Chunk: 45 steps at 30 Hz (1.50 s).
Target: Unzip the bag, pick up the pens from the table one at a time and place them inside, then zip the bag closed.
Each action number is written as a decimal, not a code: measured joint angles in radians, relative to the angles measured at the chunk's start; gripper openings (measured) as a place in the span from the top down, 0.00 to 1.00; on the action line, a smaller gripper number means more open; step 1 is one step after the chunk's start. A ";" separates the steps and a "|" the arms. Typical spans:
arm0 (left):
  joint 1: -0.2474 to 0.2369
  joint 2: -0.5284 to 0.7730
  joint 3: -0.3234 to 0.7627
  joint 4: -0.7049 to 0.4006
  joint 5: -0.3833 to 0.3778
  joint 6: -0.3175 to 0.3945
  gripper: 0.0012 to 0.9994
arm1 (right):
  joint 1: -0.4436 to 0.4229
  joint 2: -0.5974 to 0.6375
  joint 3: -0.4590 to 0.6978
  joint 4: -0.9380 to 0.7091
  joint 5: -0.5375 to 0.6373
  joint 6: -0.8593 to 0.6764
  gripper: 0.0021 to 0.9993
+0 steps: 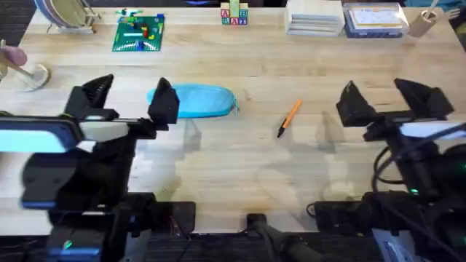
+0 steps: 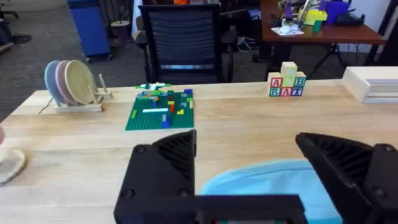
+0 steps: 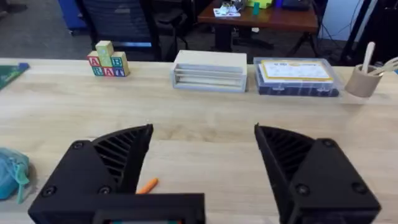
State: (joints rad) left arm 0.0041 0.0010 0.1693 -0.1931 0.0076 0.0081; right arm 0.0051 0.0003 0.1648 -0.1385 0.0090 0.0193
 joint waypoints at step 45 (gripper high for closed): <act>0.000 0.970 0.864 -0.755 -0.031 -0.047 0.01 | 0.000 0.955 0.853 -0.760 -0.007 0.003 0.00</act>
State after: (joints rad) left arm 0.0044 0.9707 1.0332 -0.9479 -0.0235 -0.0387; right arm 0.0055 0.9558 1.0174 -0.8989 0.0021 0.0223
